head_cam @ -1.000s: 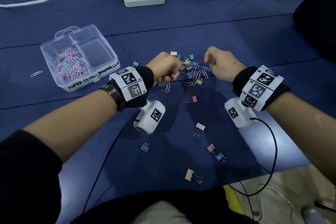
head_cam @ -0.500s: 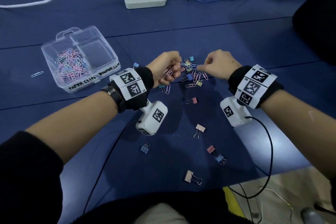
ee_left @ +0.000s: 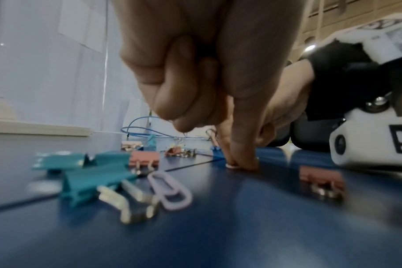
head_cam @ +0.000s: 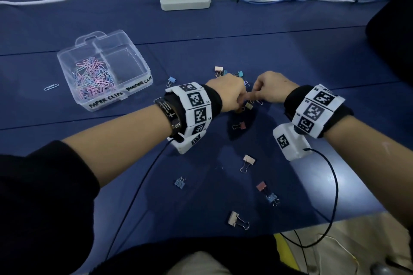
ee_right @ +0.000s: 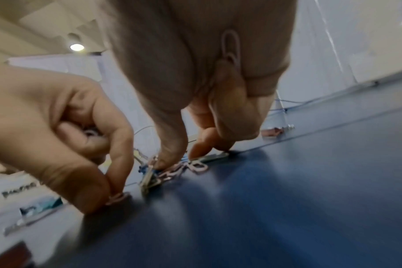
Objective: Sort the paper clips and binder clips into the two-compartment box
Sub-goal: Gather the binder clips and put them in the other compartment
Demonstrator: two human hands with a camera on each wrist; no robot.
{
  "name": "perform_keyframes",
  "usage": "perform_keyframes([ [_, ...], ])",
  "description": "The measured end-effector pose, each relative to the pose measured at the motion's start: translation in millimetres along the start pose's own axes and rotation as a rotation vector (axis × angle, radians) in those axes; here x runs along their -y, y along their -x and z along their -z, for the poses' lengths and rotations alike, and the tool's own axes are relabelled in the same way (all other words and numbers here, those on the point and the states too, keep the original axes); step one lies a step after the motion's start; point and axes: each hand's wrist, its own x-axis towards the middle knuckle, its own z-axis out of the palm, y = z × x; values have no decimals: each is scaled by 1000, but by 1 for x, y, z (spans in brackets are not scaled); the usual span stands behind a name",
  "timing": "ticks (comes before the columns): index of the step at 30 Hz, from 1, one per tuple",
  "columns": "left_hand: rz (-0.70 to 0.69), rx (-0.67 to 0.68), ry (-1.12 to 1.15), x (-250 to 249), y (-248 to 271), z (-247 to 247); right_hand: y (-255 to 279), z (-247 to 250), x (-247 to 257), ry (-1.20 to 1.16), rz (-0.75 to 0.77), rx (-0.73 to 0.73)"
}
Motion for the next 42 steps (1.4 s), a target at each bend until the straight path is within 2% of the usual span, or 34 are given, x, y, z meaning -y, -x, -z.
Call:
perform_keyframes([
  [5,11,85,-101,2,7,0,5,2,-7,-67,43,-16],
  [8,66,48,-85,11,11,1,6,0,-7,-19,34,-60],
  [12,163,-134,256,20,18,13,7,-3,-3,5,47,-55],
  [15,289,-127,667,27,17,17,11,-5,2,42,68,-27],
  [17,355,-103,839,30,19,17,13,-6,3,64,64,-12],
  [22,279,-65,1059,35,24,17,15,-11,3,82,67,-61],
  [26,241,-7,1151,39,28,23,14,-8,-3,-95,132,-154],
  [29,294,101,1076,40,28,25,17,-2,-5,-357,124,-129],
  [30,327,95,990,41,27,24,18,-1,-6,-466,92,-86],
  [32,322,20,661,39,27,20,18,1,-8,-603,25,-25],
  [34,253,-31,314,38,28,14,18,1,-9,-573,-24,-48],
  [36,223,-10,108,35,30,8,19,1,-8,-477,-25,-135],
  [39,227,23,-26,31,30,7,19,0,-8,-509,-34,-168],
  [42,200,31,-83,29,27,8,21,1,-12,-254,31,-103],
])
